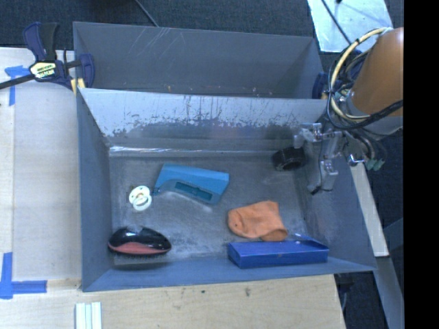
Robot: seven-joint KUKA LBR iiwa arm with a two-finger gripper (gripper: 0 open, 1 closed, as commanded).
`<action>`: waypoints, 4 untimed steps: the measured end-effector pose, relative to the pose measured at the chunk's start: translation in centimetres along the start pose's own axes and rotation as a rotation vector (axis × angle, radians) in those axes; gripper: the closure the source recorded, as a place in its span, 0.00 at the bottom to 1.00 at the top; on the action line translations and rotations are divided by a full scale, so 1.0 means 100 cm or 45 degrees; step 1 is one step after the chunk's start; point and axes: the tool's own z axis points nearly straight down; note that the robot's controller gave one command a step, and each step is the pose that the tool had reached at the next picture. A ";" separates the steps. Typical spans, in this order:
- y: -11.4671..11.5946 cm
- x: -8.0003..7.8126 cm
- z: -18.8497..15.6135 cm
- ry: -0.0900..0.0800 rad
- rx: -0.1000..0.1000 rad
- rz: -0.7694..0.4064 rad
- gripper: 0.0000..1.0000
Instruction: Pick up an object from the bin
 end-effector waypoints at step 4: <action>0.093 0.016 0.105 -0.012 0.009 -0.161 0.00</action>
Offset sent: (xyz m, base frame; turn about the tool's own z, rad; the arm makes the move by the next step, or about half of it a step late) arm 0.0018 0.0860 -0.0702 -0.1902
